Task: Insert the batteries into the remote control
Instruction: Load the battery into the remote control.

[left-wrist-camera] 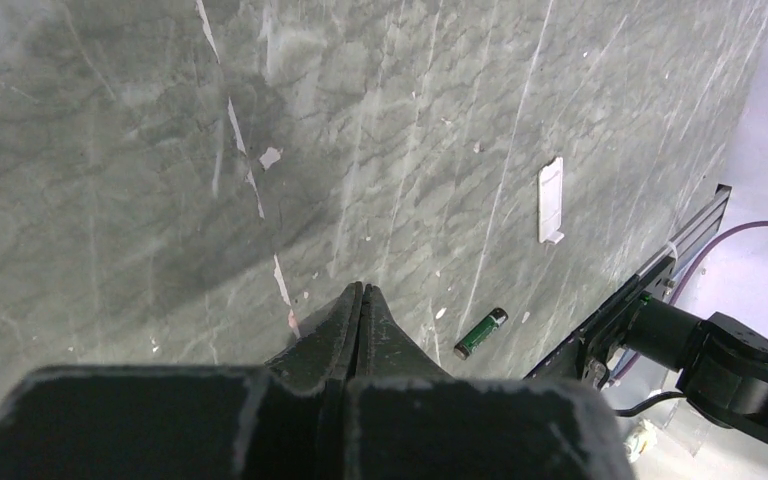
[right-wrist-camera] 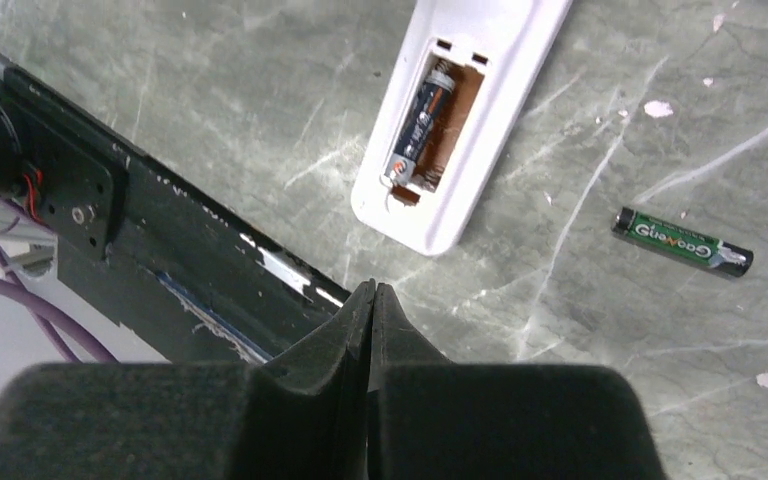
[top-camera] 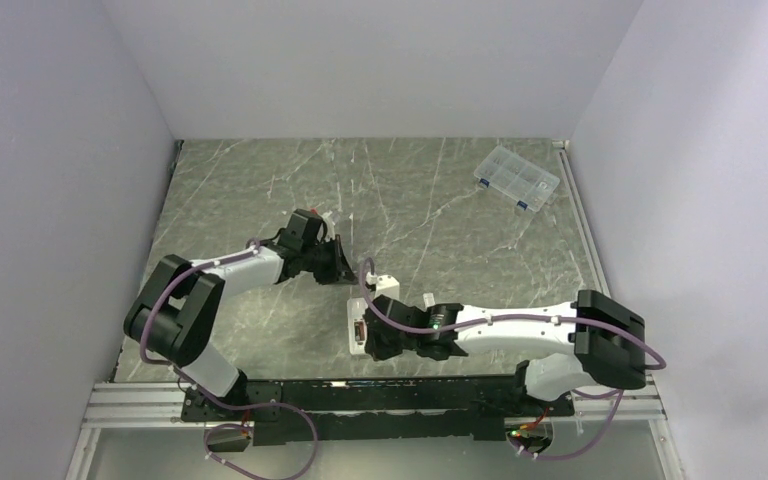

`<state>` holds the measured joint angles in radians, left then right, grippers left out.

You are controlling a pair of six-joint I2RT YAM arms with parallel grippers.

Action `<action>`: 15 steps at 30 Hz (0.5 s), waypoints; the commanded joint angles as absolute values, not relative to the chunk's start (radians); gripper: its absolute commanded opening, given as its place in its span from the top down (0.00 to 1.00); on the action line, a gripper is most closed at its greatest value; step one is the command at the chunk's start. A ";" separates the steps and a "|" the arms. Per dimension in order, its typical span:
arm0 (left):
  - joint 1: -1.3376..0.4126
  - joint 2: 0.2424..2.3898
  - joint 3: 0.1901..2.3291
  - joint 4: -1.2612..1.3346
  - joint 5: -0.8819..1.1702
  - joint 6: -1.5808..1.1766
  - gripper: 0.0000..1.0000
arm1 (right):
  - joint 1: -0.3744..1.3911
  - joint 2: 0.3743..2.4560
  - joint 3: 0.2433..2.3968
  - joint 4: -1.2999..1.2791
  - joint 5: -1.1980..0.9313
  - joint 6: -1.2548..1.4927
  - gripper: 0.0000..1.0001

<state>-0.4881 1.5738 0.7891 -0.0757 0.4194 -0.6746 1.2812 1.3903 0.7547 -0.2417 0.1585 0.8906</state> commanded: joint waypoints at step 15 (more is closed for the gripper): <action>-0.489 1.634 0.738 0.070 0.510 -0.656 1.00 | 1.287 1.524 0.939 -0.370 0.258 0.941 0.95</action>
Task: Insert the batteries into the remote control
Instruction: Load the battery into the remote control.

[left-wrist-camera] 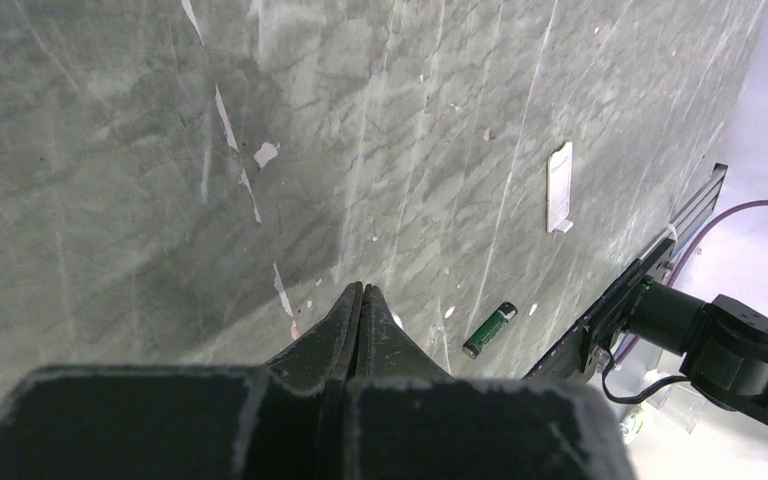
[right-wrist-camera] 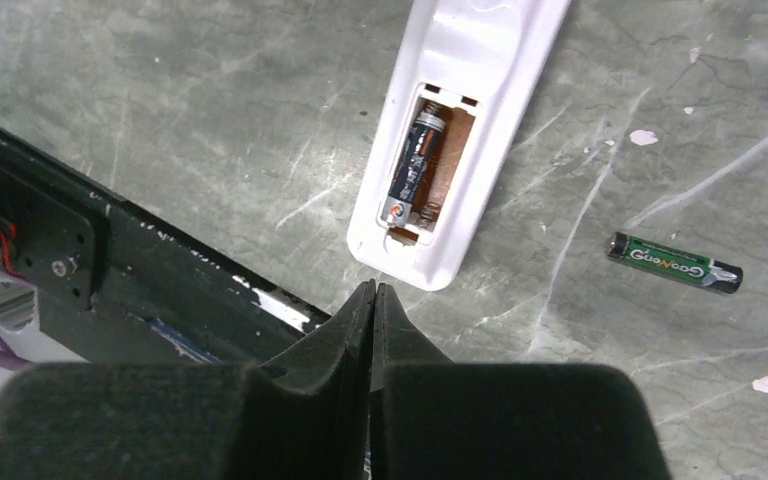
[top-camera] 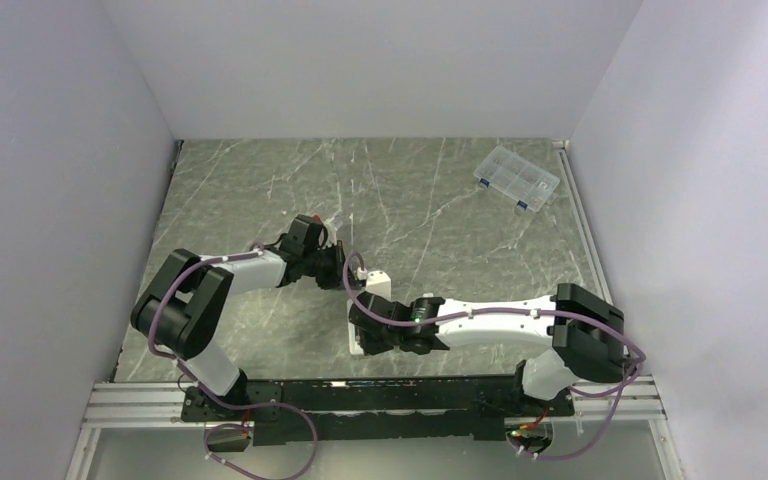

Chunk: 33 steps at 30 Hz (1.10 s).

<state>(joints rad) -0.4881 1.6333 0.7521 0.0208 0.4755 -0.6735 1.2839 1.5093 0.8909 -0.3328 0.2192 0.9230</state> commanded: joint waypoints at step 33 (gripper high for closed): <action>-0.489 1.647 0.692 0.087 0.522 -0.629 1.00 | 1.274 1.652 1.070 -0.470 0.285 0.974 0.86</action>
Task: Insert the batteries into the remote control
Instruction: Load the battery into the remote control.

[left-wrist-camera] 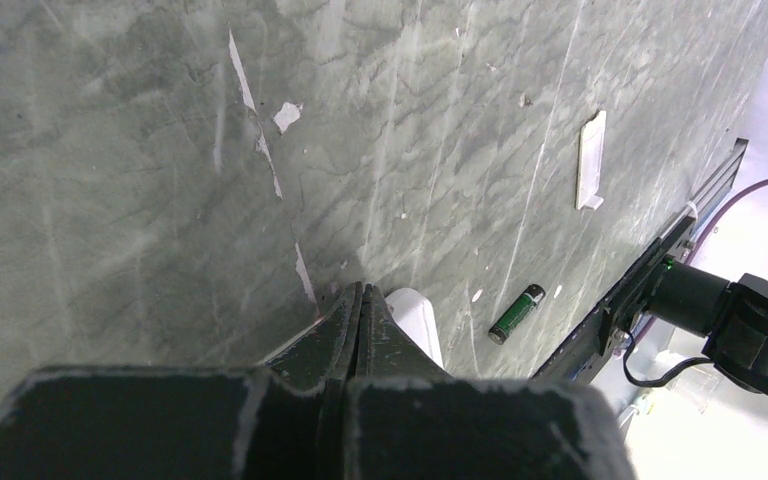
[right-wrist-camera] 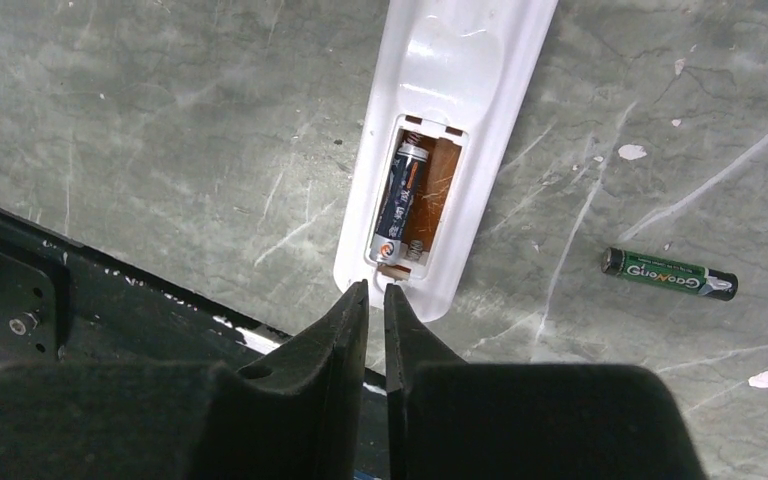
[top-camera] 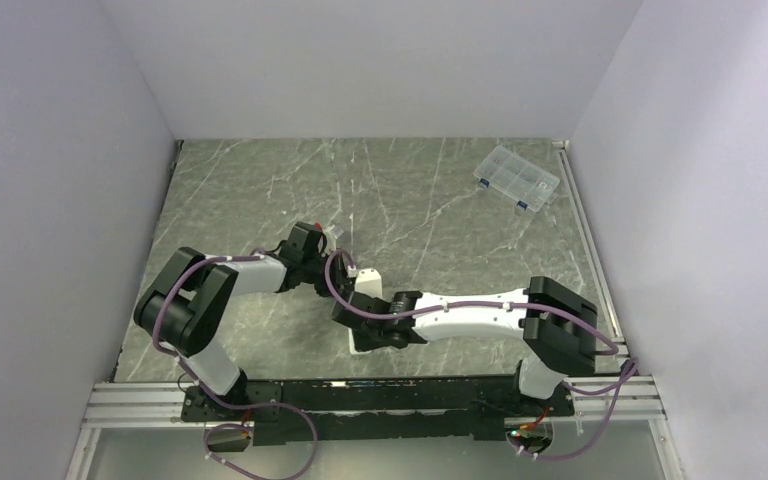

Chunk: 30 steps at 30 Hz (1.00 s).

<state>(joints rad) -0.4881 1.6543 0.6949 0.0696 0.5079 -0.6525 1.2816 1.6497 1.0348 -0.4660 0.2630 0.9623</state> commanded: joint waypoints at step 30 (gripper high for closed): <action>-0.489 1.652 0.687 0.088 0.528 -0.627 1.00 | 1.261 1.673 1.074 -0.439 0.267 0.971 0.86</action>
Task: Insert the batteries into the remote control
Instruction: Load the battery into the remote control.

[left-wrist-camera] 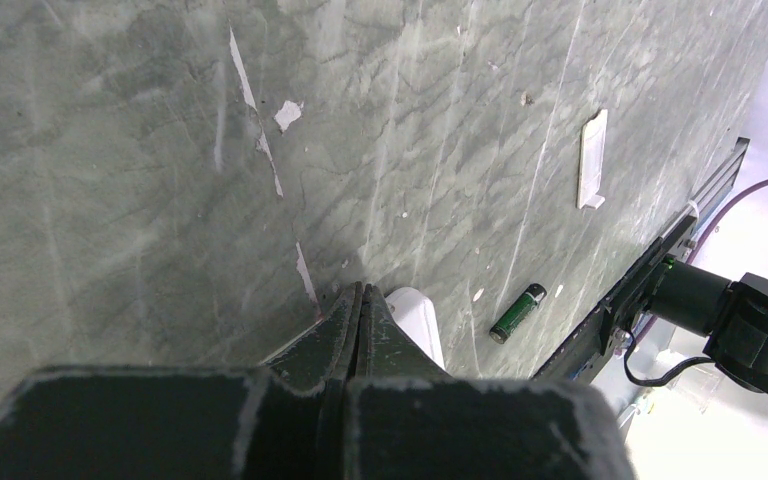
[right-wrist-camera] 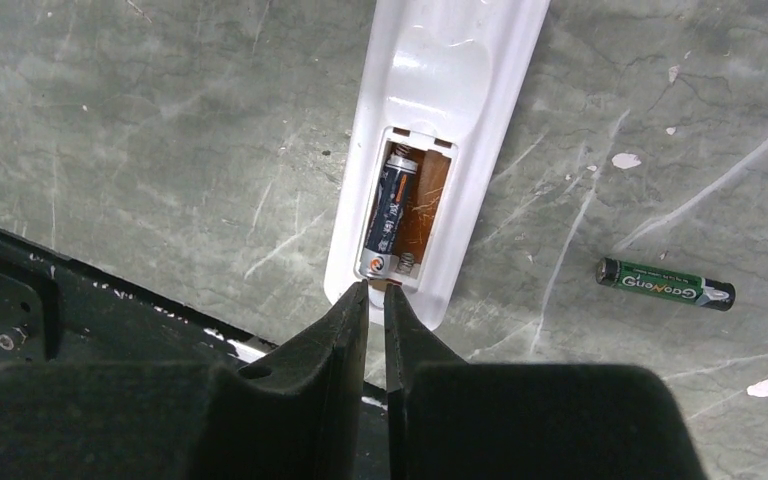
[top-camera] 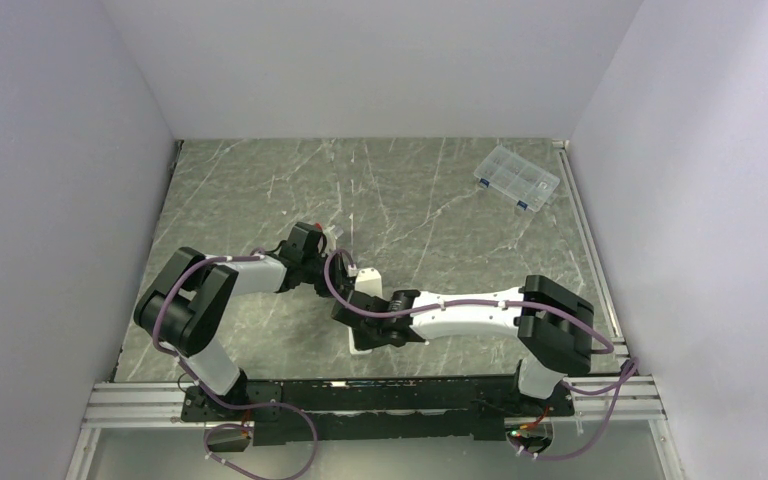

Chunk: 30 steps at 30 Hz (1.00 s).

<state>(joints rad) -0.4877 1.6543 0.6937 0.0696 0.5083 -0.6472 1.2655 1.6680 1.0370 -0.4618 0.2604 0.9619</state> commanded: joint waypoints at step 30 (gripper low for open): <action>-0.489 1.648 0.680 0.083 0.534 -0.622 1.00 | 1.241 1.700 1.074 -0.421 0.258 0.971 0.96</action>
